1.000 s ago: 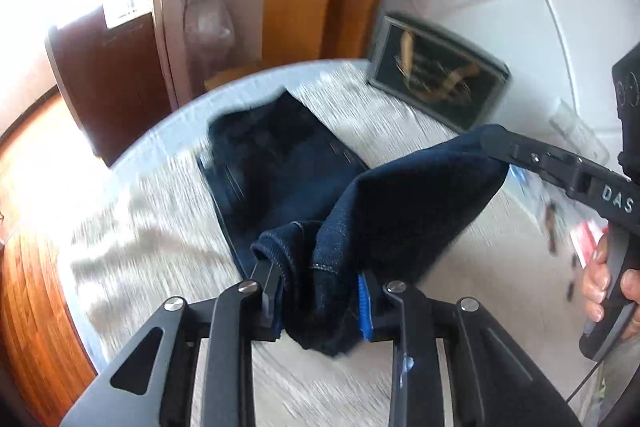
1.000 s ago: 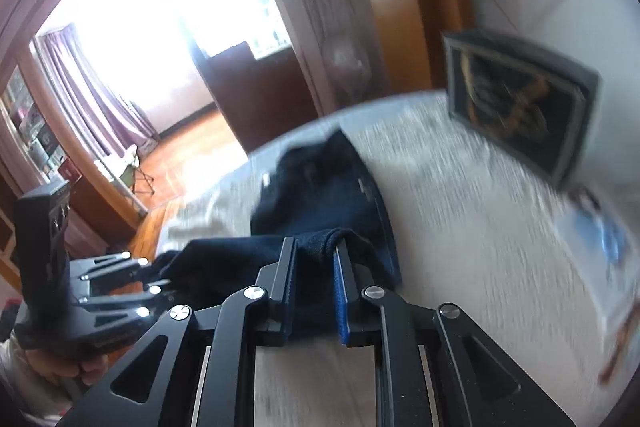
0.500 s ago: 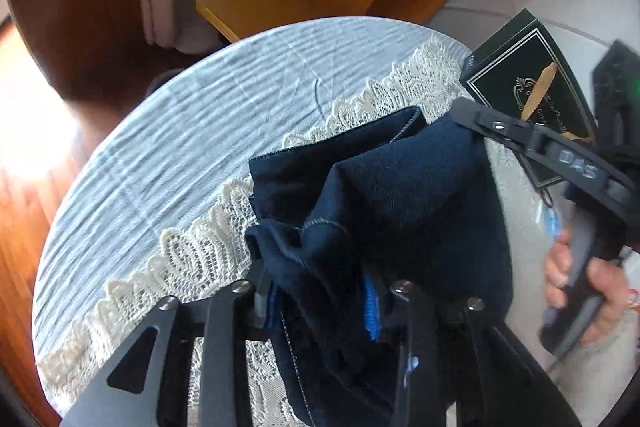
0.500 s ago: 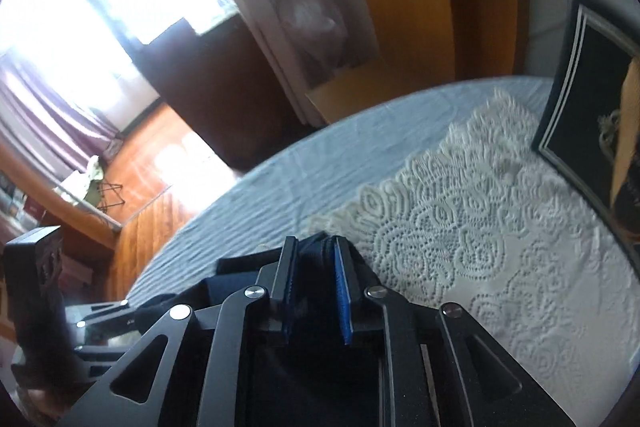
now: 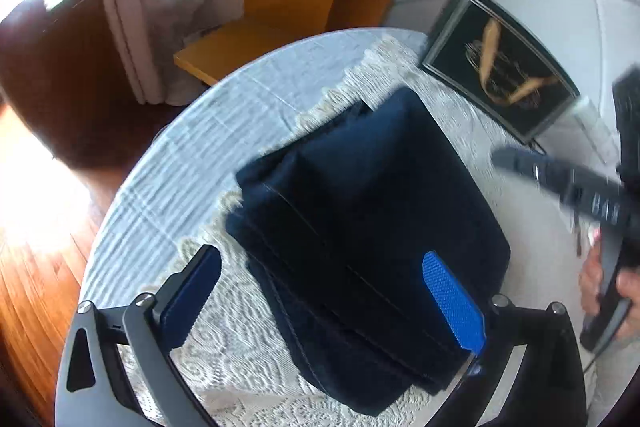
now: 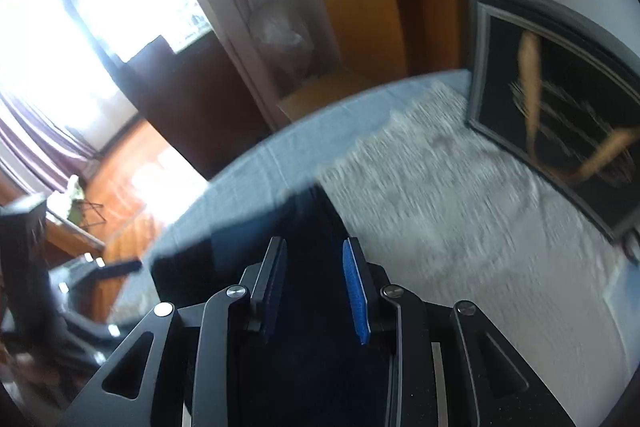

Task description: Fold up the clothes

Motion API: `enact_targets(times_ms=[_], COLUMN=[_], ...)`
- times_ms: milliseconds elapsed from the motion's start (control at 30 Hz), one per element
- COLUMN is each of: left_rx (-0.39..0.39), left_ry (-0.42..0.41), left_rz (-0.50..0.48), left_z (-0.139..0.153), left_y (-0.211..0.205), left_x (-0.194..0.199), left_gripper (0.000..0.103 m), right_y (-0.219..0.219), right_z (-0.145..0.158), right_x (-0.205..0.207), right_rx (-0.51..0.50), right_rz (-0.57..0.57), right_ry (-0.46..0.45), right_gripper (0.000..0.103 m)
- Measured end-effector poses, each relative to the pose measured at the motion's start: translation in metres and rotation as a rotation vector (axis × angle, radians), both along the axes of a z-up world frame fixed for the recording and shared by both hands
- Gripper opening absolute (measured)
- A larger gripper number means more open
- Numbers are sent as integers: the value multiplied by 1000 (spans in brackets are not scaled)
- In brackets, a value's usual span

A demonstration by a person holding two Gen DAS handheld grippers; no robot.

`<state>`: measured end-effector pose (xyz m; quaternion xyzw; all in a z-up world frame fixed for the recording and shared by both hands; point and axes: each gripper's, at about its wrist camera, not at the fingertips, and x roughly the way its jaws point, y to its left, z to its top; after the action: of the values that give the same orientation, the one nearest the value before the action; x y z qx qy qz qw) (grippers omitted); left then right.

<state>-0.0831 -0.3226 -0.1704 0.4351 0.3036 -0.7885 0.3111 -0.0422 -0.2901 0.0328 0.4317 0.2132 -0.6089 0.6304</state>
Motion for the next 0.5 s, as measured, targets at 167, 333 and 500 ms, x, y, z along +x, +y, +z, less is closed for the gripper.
enact_targets(times_ms=[167, 333, 500], left_rx=[-33, -13, 39], left_ry=[-69, -172, -214], left_rz=[-51, -75, -159], left_z=[-25, -70, -72], left_y=[26, 21, 6], left_x=[-9, -16, -18], left_gripper=[81, 87, 94], right_y=[69, 101, 90], right_z=[-34, -56, -102], right_x=[8, 15, 23], right_rx=[74, 82, 182], right_rz=[-50, -120, -182], right_ry=[-4, -64, -73], right_gripper=[15, 15, 15])
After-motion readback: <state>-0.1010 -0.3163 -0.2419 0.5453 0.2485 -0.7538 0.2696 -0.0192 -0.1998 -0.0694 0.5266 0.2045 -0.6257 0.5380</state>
